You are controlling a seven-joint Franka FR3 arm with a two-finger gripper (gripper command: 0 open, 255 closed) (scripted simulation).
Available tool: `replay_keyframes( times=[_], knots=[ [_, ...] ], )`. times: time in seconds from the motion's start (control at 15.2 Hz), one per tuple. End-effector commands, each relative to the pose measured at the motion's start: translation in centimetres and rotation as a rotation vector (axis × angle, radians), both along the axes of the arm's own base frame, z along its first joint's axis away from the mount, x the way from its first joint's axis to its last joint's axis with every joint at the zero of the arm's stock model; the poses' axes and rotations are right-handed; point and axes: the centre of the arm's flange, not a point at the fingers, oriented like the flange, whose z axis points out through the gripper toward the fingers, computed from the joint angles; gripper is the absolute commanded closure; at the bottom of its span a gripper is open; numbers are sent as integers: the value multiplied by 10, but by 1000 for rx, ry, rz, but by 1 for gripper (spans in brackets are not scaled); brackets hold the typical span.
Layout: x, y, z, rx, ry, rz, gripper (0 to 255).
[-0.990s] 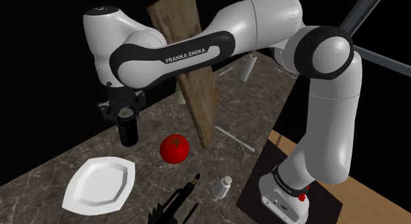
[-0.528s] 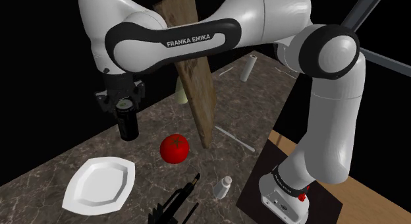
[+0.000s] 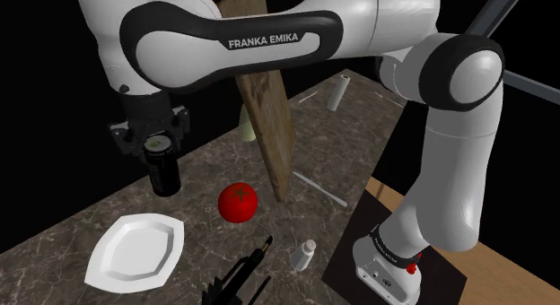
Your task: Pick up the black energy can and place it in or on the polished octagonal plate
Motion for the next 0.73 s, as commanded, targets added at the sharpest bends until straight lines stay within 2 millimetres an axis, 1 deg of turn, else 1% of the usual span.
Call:
replay_keyframes(
  times=[0.0,0.46,0.53,0.66],
  knots=[
    [-16,22,8,0,0,-1,255],
    [-75,86,38,0,0,-1,255],
    [-81,93,41,0,0,-1,255],
    [-81,93,30,0,0,-1,255]
  ],
)
